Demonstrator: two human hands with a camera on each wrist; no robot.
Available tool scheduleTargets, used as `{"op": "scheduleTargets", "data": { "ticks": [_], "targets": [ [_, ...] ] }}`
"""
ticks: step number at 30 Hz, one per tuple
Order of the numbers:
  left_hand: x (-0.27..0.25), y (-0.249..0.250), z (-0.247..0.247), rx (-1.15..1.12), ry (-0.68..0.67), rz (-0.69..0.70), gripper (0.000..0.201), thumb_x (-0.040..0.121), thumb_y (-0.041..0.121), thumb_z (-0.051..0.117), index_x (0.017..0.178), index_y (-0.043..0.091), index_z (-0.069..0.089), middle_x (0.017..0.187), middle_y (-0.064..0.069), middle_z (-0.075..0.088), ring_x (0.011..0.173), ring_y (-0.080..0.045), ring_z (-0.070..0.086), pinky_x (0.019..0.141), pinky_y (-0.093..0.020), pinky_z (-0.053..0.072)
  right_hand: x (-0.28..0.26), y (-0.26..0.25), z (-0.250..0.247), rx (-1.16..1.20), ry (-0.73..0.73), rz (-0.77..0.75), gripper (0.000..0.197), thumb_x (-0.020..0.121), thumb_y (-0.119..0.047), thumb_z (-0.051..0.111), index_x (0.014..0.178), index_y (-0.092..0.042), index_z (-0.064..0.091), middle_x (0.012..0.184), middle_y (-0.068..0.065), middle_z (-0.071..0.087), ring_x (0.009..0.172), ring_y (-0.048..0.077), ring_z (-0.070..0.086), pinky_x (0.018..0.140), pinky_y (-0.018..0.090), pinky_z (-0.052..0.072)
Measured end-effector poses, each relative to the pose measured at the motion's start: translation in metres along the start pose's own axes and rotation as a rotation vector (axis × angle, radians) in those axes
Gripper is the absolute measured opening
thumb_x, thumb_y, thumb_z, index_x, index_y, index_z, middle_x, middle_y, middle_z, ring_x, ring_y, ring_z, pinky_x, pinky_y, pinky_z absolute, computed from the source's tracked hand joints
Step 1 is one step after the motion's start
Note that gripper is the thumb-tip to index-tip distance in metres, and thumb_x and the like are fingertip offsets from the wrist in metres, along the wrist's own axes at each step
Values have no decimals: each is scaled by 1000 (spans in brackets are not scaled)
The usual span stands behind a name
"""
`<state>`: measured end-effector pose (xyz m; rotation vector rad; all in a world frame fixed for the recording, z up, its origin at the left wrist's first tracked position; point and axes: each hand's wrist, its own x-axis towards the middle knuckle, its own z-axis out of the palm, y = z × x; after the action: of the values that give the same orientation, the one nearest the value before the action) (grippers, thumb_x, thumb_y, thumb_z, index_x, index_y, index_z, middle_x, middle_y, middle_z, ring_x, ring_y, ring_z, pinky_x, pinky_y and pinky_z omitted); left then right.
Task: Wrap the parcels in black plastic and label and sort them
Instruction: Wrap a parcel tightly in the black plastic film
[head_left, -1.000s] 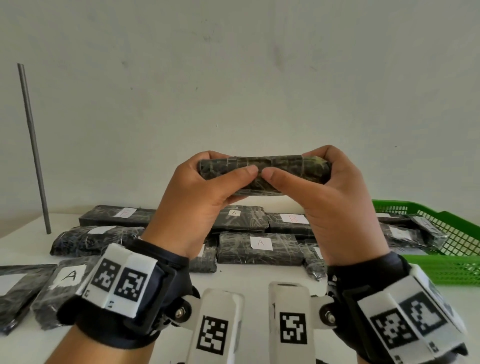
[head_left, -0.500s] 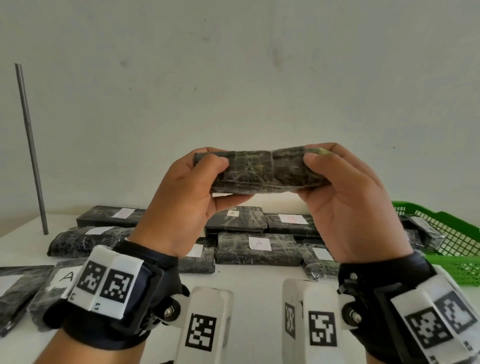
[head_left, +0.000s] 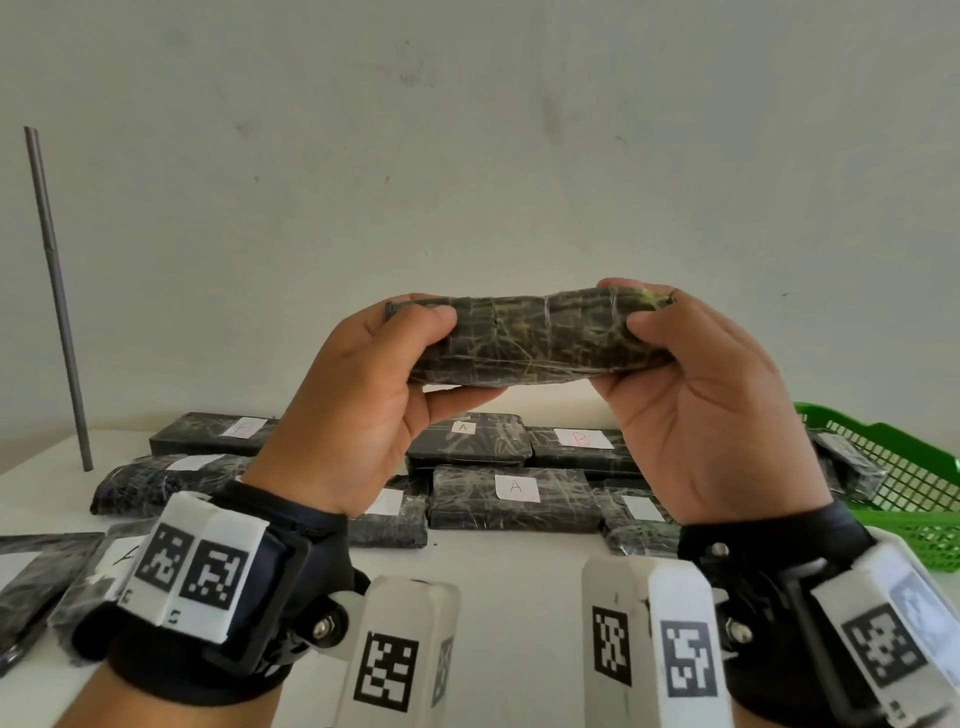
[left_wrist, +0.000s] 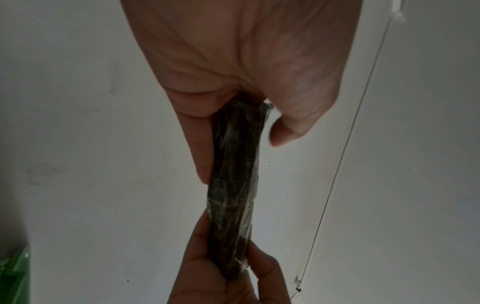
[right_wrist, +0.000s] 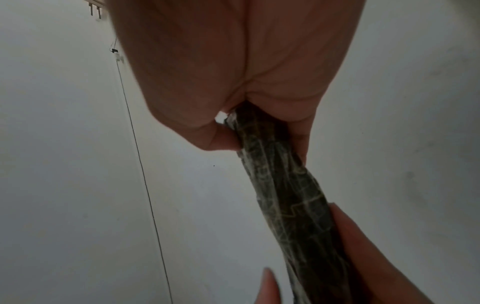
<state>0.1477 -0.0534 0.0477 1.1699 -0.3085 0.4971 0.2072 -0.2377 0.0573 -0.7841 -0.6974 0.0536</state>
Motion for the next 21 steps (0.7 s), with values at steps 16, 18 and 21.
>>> {"op": "scheduleTargets", "data": {
  "ticks": [16, 18, 21],
  "targets": [
    [-1, 1, 1, 204, -5, 98, 28, 76, 15, 88, 94, 9, 67, 92, -8, 80, 90, -24, 79, 76, -33, 64, 0, 5, 1, -156, -21, -35, 30, 82, 8, 71, 104, -11, 62, 81, 2, 70, 83, 17, 71, 81, 25, 58],
    [-1, 3, 0, 202, -12, 92, 30, 78, 14, 87, 97, 8, 66, 93, -9, 80, 91, -23, 79, 76, -33, 64, 0, 4, 0, -233, -38, -36, 36, 75, 1, 75, 105, -15, 62, 84, 3, 73, 87, 21, 72, 86, 30, 58],
    [-1, 6, -4, 156, -90, 19, 50, 74, 14, 83, 118, 14, 60, 97, -5, 79, 96, -23, 78, 79, -33, 63, 2, 6, -5, -376, 9, -58, 43, 73, -9, 82, 110, -22, 64, 94, 7, 71, 95, 29, 73, 96, 42, 58]
  ]
}}
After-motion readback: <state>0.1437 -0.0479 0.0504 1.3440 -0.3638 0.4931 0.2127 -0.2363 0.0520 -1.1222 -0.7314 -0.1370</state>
